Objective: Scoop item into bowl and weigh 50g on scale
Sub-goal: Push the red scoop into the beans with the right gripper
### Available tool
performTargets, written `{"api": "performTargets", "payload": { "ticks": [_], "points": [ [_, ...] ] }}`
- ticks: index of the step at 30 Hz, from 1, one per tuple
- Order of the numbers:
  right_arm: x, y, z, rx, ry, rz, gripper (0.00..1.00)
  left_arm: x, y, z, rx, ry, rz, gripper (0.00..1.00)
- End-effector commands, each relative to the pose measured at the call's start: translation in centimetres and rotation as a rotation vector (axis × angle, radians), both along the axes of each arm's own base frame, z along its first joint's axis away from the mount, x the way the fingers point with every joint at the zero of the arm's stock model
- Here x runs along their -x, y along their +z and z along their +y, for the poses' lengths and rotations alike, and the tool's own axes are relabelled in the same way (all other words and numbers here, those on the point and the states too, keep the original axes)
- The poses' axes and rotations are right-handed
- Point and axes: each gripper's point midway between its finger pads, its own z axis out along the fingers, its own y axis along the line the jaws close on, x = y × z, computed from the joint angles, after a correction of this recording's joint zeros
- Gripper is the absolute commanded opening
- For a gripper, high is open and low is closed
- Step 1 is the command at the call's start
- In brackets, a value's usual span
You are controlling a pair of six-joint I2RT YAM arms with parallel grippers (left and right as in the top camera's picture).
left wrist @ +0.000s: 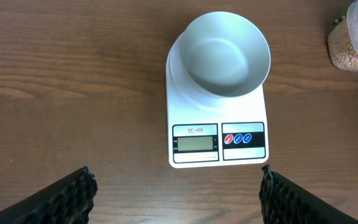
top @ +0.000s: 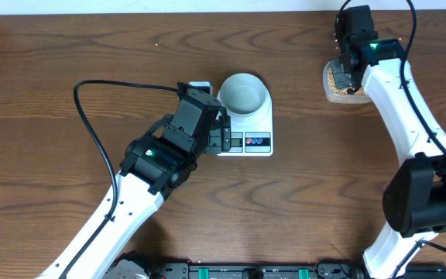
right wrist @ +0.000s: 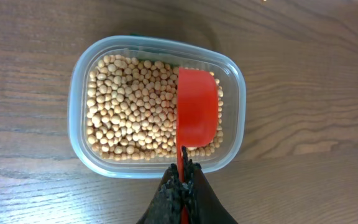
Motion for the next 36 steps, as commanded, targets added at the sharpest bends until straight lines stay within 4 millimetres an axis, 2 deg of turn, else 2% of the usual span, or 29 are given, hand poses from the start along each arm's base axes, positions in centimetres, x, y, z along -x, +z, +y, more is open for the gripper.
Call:
{"api": "performTargets", "payload": {
  "ticks": [1,5,14,22,36],
  "points": [
    [-0.5,0.3,-0.6,0.036,-0.029,-0.019,0.01,-0.3,0.8,0.0,-0.011,-0.005,-0.026,0.86],
    [-0.5,-0.1,-1.2,0.075,-0.045,-0.004,0.01,-0.3,0.8,0.0,-0.01,-0.005,-0.026,0.86],
    [-0.5,-0.6,-1.2,0.076,-0.045,0.006,0.01,-0.3,0.8,0.0,-0.01,-0.005,-0.026,0.86],
    [-0.4,-2.4,0.5,-0.017,-0.001,0.054,0.01,-0.3,0.8,0.0,-0.01,-0.005,-0.026,0.86],
    [-0.3,-2.5,0.7,-0.03,0.004,0.059,0.01,-0.3,0.8,0.0,-0.011,-0.005,-0.026,0.86]
  ]
}}
